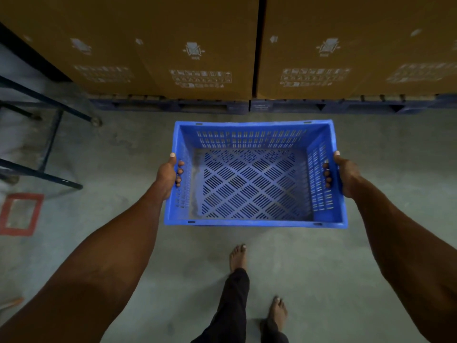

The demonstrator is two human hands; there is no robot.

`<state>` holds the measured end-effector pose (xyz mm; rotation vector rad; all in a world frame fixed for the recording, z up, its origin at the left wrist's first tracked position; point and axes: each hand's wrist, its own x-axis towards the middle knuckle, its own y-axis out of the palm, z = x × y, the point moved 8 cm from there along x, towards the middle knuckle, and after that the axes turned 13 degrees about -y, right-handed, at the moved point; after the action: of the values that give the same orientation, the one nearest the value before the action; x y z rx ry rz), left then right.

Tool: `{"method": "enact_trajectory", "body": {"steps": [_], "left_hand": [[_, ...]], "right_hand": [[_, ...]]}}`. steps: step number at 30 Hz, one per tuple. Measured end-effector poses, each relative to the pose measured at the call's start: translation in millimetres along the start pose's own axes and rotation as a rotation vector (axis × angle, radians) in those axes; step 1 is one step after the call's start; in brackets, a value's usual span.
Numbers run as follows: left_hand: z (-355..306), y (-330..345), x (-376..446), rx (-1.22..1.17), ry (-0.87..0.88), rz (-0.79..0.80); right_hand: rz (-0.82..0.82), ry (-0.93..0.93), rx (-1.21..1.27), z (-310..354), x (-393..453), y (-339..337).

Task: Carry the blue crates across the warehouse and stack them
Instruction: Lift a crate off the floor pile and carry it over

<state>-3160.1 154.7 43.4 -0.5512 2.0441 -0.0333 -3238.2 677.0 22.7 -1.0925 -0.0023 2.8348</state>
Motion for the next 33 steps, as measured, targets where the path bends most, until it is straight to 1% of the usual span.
{"method": "enact_trajectory", "body": {"steps": [4,6,7,10,11,14,17,19,21,25,29,33], "left_hand": [[1.6,0.3,4.6,0.022,0.028,-0.021],[2.2,-2.7,9.7,0.052,0.055,-0.063],[0.2,-7.3,10.2,0.086,0.092,-0.122],[-15.1,-24.0,1.0,0.325,0.276,-0.382],[-21.5,-24.4,-10.0,0.381,0.327,-0.433],[-38.3,-15.0,-65.5,0.492,0.483,-0.506],[-43.8,-5.3,-121.9,0.670,0.706,-0.585],[-36.7,1.3,-152.1,0.776,0.790,-0.627],[-27.0,6.5,-183.5,0.839,0.835,-0.674],[10.6,7.7,-248.7,0.901,0.826,-0.748],[65.2,-5.9,-316.3,0.816,0.726,-0.813],[130.9,-37.9,-368.4,0.708,0.583,-0.905]], "right_hand": [[-0.069,-0.052,-0.036,-0.2,-0.2,0.3],[-0.097,-0.084,-0.072,2.4,-1.8,-0.6],[-0.118,-0.121,-0.125,6.5,-2.6,-4.3],[-0.208,-0.256,-0.524,26.4,-12.1,-20.9],[-0.222,-0.280,-0.616,32.1,-19.0,-23.0],[-0.255,-0.356,-0.725,50.4,-48.2,-18.6],[-0.245,-0.574,-0.947,71.5,-91.5,-0.9],[-0.255,-0.714,-1.070,81.2,-126.4,14.7],[-0.237,-0.796,-1.114,84.8,-157.4,29.9],[-0.097,-0.871,-1.087,73.3,-214.5,60.9],[0.050,-0.975,-1.076,54.9,-280.6,91.9],[0.223,-1.035,-1.044,31.1,-332.3,118.9]]}}
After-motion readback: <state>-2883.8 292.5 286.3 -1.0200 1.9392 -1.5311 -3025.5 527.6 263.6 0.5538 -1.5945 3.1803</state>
